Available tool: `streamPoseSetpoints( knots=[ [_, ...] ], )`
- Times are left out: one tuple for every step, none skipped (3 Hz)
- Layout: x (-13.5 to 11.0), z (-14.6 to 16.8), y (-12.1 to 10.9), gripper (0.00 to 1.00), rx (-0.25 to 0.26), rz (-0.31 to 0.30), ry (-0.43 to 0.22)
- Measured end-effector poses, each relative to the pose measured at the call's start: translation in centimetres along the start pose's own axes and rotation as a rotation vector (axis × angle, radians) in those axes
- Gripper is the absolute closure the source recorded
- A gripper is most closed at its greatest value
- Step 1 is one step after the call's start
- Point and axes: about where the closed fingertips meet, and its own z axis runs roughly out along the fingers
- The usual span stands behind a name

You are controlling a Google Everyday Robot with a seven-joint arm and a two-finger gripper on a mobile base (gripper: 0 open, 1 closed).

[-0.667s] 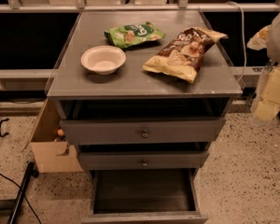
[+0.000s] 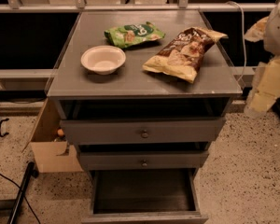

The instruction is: Place green rice chip bag into bottom drawer

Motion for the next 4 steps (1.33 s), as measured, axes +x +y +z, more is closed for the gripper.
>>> streamPoseSetpoints(
  knots=[
    [-2.0, 0.3, -2.5, 0.0, 0.04, -0.03, -0.027],
    [-4.3, 1.8, -5.5, 0.0, 0.048, -0.043, -0.049],
    [-7.1, 4.0, -8.9, 0.0, 0.06, -0.051, -0.078],
    [-10.2, 5.9, -11.9, 0.0, 0.082, -0.055, -0.134]
  ],
)
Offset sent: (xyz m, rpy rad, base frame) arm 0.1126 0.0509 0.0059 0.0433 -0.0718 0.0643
